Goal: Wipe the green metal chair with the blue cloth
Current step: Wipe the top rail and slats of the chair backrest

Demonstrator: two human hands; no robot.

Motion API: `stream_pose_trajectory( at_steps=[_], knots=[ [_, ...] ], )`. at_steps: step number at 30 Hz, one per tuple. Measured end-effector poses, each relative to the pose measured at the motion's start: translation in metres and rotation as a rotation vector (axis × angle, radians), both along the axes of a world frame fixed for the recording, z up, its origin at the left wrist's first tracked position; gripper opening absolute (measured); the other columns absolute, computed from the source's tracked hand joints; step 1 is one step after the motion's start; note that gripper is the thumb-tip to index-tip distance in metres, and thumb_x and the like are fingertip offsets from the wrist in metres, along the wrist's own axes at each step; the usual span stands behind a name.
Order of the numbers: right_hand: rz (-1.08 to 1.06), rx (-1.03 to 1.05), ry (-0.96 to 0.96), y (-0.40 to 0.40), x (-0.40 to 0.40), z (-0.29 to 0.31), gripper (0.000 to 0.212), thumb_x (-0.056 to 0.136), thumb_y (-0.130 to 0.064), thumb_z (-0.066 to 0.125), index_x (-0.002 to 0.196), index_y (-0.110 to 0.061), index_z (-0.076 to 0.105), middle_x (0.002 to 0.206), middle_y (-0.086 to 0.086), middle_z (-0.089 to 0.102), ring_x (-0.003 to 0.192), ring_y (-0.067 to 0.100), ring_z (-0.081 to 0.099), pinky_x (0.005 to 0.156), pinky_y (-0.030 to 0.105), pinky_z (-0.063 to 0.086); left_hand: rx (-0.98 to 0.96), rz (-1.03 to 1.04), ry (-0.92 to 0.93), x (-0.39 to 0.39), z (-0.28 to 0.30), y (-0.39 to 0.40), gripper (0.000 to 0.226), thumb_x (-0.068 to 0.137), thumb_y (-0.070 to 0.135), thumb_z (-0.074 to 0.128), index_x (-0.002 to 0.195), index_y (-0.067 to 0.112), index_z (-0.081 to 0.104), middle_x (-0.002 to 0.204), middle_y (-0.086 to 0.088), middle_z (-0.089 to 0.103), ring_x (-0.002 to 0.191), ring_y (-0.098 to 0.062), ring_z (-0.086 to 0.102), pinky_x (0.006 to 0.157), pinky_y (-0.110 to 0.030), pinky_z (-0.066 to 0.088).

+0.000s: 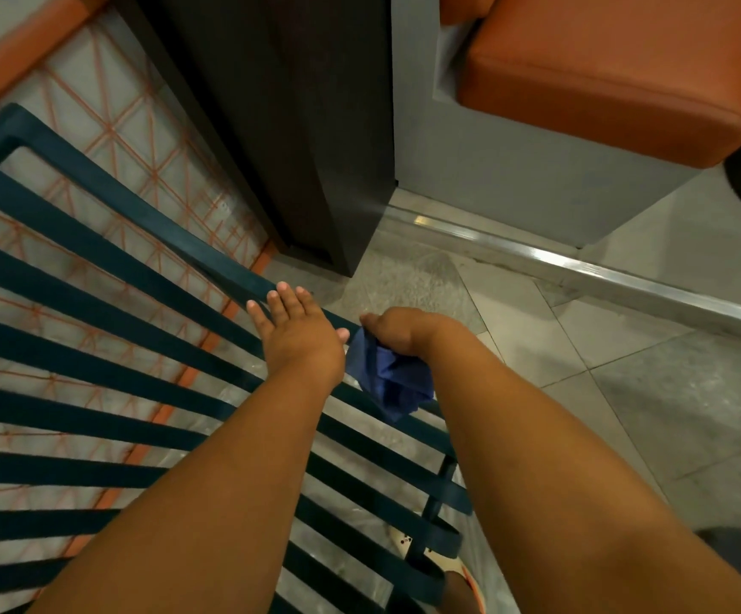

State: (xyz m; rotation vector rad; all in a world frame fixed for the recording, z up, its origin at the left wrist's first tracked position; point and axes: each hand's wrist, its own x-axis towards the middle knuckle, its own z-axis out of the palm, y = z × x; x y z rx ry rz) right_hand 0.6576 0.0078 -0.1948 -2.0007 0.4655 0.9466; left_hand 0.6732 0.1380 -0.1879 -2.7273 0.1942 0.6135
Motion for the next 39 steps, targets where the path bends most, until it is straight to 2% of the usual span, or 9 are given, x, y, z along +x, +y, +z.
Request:
stream_pose_trajectory(
  at_steps=[6, 9, 13, 18, 24, 29, 32, 34, 39],
  knots=[
    [0.26, -0.646, -0.636, 0.017, -0.061, -0.017, 0.036, 0.099, -0.045, 0.034, 0.12, -0.019, 0.045, 0.1, 0.007, 0.06, 0.086, 0.025, 0.058, 0.08, 0.04, 0.046, -0.011, -0.006, -0.014, -0.004, 0.0, 0.001, 0.08, 0.096, 0.055, 0.025, 0.149, 0.005, -0.009, 0.157, -0.02, -0.013, 0.145, -0.035, -0.008, 0.115, -0.056, -0.006],
    [0.293, -0.8, -0.711, 0.02, -0.093, -0.028, 0.063, 0.09, -0.025, 0.055, 0.145, -0.018, 0.023, 0.118, 0.012, 0.054, 0.096, 0.029, 0.053, 0.086, 0.044, 0.043, -0.054, -0.002, -0.017, -0.004, 0.0, 0.004, 0.08, 0.096, 0.056, 0.024, 0.149, 0.006, -0.01, 0.157, -0.019, -0.014, 0.146, -0.033, -0.01, 0.115, -0.056, -0.006],
    [0.102, -0.844, -0.737, 0.001, -0.134, -0.048, 0.071, 0.085, -0.028, 0.065, 0.146, -0.023, 0.028, 0.126, 0.011, 0.054, 0.104, 0.029, 0.054, 0.091, 0.045, 0.043, -0.086, -0.009, -0.021, -0.006, -0.001, 0.009, 0.079, 0.096, 0.056, 0.022, 0.149, 0.008, -0.011, 0.157, -0.016, -0.015, 0.146, -0.031, -0.012, 0.113, -0.056, -0.007],
    [-0.103, -0.621, -0.681, -0.014, -0.14, -0.036, 0.043, 0.099, -0.045, 0.034, 0.137, -0.027, 0.04, 0.131, 0.004, 0.053, 0.118, 0.024, 0.046, 0.101, 0.038, 0.031, -0.249, -0.084, -0.183, -0.027, -0.008, 0.006, 0.069, 0.098, 0.048, 0.026, 0.151, 0.019, -0.007, 0.158, -0.011, -0.014, 0.145, -0.029, -0.015, 0.113, -0.056, -0.006],
    [-0.098, -0.632, -0.776, 0.001, -0.163, -0.056, 0.053, 0.096, -0.047, 0.029, 0.147, -0.044, 0.018, 0.159, 0.0, 0.016, 0.145, 0.029, 0.011, 0.115, 0.054, 0.007, -0.46, -0.259, -0.036, -0.067, -0.013, -0.046, 0.055, 0.101, 0.04, 0.017, 0.147, 0.036, -0.013, 0.157, -0.002, -0.021, 0.142, -0.024, -0.025, 0.117, -0.052, -0.009],
    [-0.445, -0.481, -0.833, -0.023, -0.165, -0.064, 0.037, 0.094, -0.048, 0.029, 0.1, -0.025, 0.057, 0.095, -0.004, 0.055, 0.088, 0.017, 0.049, 0.086, 0.046, 0.042, -0.455, -0.306, 0.108, -0.079, -0.021, -0.06, 0.052, 0.1, 0.043, 0.007, 0.147, 0.036, -0.014, 0.157, 0.001, -0.024, 0.141, -0.021, -0.028, 0.114, -0.049, -0.015],
    [-0.503, -0.374, -0.537, -0.041, -0.135, -0.048, 0.045, 0.095, -0.051, 0.025, 0.069, -0.024, 0.049, 0.067, -0.004, 0.054, 0.07, 0.021, 0.053, 0.076, 0.044, 0.047, -0.432, -0.313, 0.123, -0.08, -0.022, -0.062, 0.052, 0.1, 0.043, 0.004, 0.148, 0.034, -0.014, 0.156, 0.001, -0.027, 0.141, -0.02, -0.029, 0.115, -0.05, -0.016],
    [-0.41, -0.374, -0.395, -0.045, -0.123, -0.042, 0.048, 0.097, -0.05, 0.023, 0.071, -0.022, 0.053, 0.071, 0.001, 0.058, 0.075, 0.024, 0.056, 0.078, 0.041, 0.046, -0.432, -0.303, 0.122, -0.081, -0.023, -0.062, 0.052, 0.1, 0.041, 0.003, 0.147, 0.033, -0.016, 0.155, 0.002, -0.028, 0.14, -0.019, -0.03, 0.115, -0.05, -0.016],
    [-0.322, -0.562, -0.845, -0.017, -0.155, -0.065, 0.047, 0.098, -0.051, 0.022, 0.119, -0.026, 0.056, 0.104, -0.001, 0.059, 0.095, 0.018, 0.051, 0.087, 0.038, 0.038, -0.414, -0.294, 0.077, -0.084, -0.028, -0.064, 0.052, 0.099, 0.04, 0.002, 0.146, 0.035, -0.021, 0.154, 0.001, -0.031, 0.139, -0.02, -0.032, 0.114, -0.051, -0.016]
  ],
)
